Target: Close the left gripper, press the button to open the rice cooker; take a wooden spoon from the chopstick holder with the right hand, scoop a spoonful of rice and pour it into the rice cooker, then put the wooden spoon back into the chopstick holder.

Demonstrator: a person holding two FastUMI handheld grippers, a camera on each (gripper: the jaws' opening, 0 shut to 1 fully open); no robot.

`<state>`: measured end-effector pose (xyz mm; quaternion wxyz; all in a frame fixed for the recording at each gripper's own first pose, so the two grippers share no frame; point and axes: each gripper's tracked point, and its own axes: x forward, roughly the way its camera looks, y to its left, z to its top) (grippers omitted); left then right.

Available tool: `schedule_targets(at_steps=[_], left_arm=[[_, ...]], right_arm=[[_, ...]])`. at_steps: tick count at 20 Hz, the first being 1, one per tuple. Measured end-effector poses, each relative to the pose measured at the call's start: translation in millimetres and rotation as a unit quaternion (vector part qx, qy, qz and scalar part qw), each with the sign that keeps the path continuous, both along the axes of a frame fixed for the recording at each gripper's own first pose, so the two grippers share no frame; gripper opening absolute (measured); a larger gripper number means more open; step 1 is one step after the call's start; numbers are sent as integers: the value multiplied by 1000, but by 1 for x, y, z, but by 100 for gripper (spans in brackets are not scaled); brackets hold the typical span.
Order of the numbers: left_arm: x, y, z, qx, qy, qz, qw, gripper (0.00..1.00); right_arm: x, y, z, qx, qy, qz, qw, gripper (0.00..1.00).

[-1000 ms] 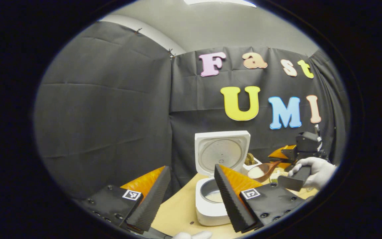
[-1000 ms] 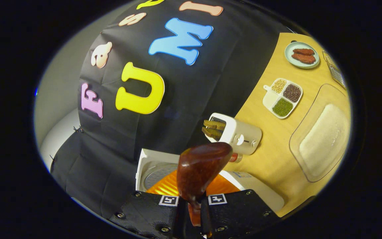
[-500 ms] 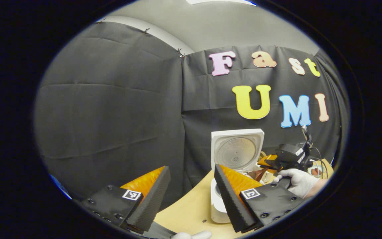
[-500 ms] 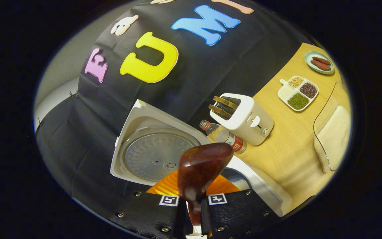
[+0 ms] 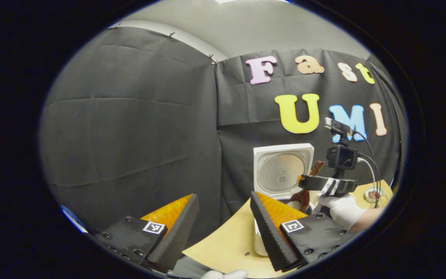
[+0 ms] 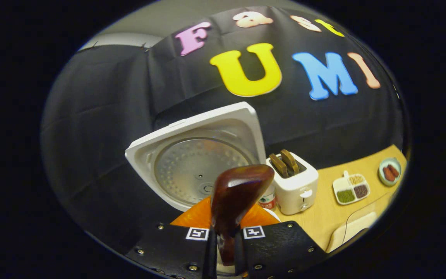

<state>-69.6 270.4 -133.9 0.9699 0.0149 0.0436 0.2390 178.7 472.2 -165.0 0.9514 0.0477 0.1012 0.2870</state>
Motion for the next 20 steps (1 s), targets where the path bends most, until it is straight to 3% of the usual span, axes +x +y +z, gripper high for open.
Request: schedule_targets(at_steps=[5, 9, 14, 18, 20], left_arm=[[-6, 12, 1, -3, -2, 14, 1000, 94], [-2, 11, -2, -7, 0, 15, 1000, 93], [-4, 5, -2, -2, -2, 13, 1000, 94], [-3, 5, -3, -2, -2, 12, 1000, 94], [-1, 3, -3, -2, -1, 12, 1000, 94]], right_arm=[[-7, 10, 3, -101, -83, 12, 991, 18], [-11, 14, 0, -180, -147, 23, 972, 18], [-19, 20, -7, -227, -186, 43, 955, 18], [-19, 18, -8, -218, -177, 44, 959, 18], [-18, 15, -6, -184, -151, 45, 970, 18]])
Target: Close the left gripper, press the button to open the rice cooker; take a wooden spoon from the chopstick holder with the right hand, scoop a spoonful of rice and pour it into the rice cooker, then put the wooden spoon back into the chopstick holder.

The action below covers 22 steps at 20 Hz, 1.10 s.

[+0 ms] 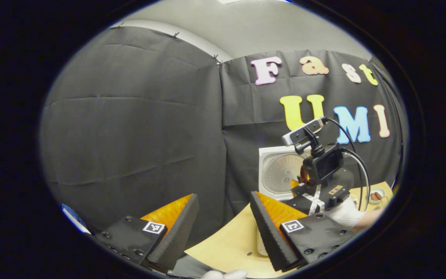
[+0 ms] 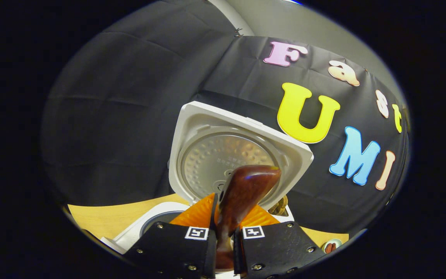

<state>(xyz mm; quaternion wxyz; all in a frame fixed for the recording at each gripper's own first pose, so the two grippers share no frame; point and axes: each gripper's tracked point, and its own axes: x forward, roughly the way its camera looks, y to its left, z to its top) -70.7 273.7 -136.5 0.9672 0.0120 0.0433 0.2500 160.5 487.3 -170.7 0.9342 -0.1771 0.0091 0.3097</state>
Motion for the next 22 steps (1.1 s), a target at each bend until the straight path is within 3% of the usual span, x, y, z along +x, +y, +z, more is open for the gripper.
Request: schedule_targets(at_steps=[2, 4, 7, 9, 14, 22], left_arm=[[1, -3, 0, -3, -1, -4, 1000, 94], [4, -8, 2, -2, 0, -9, 1000, 94], [11, -19, 7, -5, -1, -20, 1000, 94], [14, -30, 9, -10, -3, -35, 999, 94], [32, -72, 18, -8, -12, -72, 997, 94], [61, -150, 27, -9, -12, -119, 993, 94]], right_arm=[[4, -7, 6, 73, 62, -8, 995, 18], [14, -26, 18, 143, 109, -29, 983, 18], [31, -62, 32, 247, 177, -55, 951, 18], [44, -98, 41, 292, 191, -78, 934, 18], [74, -199, 52, 336, 177, -134, 916, 18], [115, -409, 32, 333, 135, -259, 896, 18]])
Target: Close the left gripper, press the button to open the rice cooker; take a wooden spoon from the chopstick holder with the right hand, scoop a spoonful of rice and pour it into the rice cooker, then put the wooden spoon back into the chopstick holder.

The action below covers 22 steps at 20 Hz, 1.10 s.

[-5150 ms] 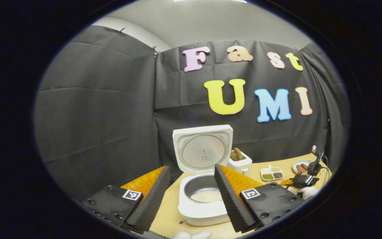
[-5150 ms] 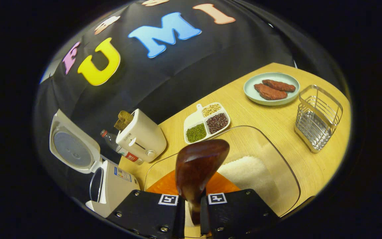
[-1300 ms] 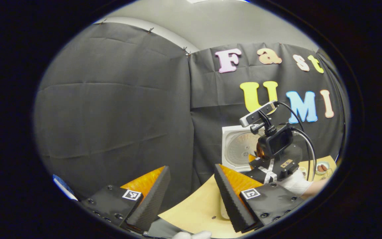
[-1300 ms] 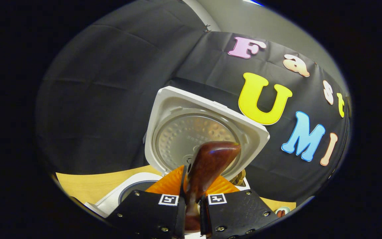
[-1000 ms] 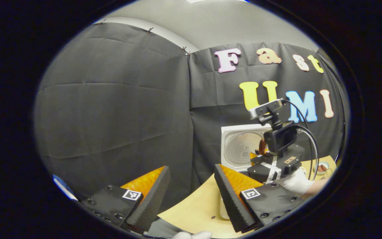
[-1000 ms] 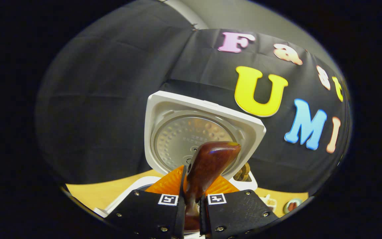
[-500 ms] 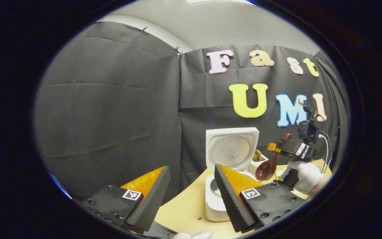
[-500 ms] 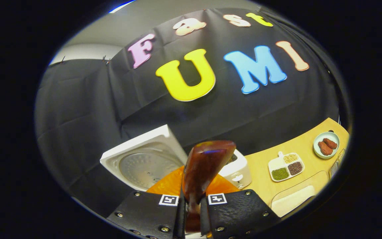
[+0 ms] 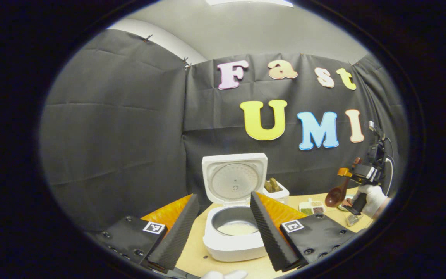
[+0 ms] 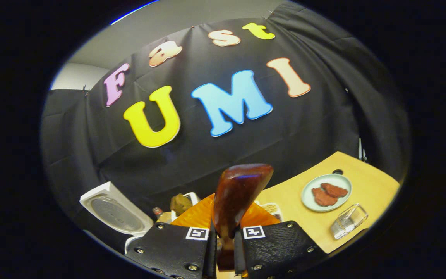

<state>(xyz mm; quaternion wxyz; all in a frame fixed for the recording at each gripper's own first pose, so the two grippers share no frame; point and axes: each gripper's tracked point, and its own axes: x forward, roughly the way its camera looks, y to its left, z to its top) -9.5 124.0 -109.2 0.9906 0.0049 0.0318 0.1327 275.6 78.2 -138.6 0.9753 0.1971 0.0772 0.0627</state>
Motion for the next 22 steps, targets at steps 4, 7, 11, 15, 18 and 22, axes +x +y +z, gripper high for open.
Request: schedule_targets(at_steps=[4, 7, 11, 15, 18, 22], left_arm=[[14, -37, 1, 6, 6, -11, 1000, 94], [20, -65, 5, 7, 9, -18, 1000, 94], [29, -97, 2, 8, 20, -22, 1000, 93], [32, -115, 7, 26, 20, -27, 999, 94], [34, -122, 5, 30, 25, -28, 999, 94], [34, -131, 9, 36, 24, -34, 998, 93]], right_arm=[[16, -102, -24, -3, 17, -55, 998, 18], [23, -161, -44, -4, 29, -82, 996, 18], [32, -205, -81, -2, 58, -99, 993, 18], [34, -206, -107, -9, 75, -88, 993, 18], [34, -198, -130, -17, 88, -76, 993, 18], [28, -193, -163, -44, 109, -69, 991, 18]])
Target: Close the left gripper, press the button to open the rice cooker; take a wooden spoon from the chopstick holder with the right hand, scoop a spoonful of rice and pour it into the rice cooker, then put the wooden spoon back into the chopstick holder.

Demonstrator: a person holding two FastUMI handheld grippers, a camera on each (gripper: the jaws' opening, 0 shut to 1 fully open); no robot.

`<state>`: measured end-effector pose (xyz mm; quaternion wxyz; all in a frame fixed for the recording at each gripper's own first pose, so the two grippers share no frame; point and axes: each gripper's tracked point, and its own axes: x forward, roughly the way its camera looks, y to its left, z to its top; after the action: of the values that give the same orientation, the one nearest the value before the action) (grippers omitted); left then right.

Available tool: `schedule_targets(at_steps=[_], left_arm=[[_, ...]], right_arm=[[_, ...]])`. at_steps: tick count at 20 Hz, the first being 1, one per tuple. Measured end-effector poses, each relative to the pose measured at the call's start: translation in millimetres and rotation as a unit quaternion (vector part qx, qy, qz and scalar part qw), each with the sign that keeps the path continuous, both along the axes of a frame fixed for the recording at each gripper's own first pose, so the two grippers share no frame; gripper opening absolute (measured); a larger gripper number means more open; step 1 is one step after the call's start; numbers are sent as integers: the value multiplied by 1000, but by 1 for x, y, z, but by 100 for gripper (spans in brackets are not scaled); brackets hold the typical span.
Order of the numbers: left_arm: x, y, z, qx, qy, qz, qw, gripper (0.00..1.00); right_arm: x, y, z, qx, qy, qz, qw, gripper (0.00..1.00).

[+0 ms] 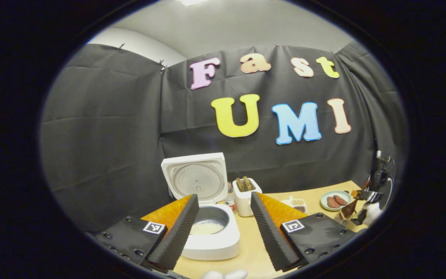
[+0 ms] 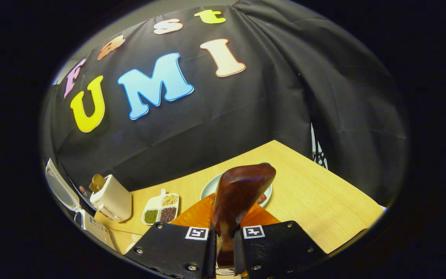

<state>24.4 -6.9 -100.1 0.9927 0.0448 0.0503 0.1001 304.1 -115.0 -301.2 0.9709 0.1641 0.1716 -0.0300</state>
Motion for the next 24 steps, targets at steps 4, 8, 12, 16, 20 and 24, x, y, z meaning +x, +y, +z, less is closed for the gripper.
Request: schedule_targets(at_steps=[4, 8, 12, 16, 20, 24], left_arm=[[0, 2, -1, 4, 3, -1, 1000, 95], [0, 2, -6, 2, 10, -4, 1000, 93], [-1, 2, 0, 4, 5, -8, 1000, 94], [-3, 2, 8, -2, -7, -15, 1000, 95], [-6, 6, 13, -3, -15, -24, 1000, 93], [-7, 16, 20, -9, -21, -32, 999, 94]], right_arm=[[-7, -8, -23, 10, 25, -11, 1000, 18], [-11, -21, -30, 9, 38, -23, 999, 18], [-23, -33, -15, -4, 34, -35, 999, 44], [-39, -52, 10, -51, 16, -53, 997, 85], [-66, -48, 70, -83, -40, -52, 994, 98], [-103, -21, 156, -104, -111, -32, 988, 98]])
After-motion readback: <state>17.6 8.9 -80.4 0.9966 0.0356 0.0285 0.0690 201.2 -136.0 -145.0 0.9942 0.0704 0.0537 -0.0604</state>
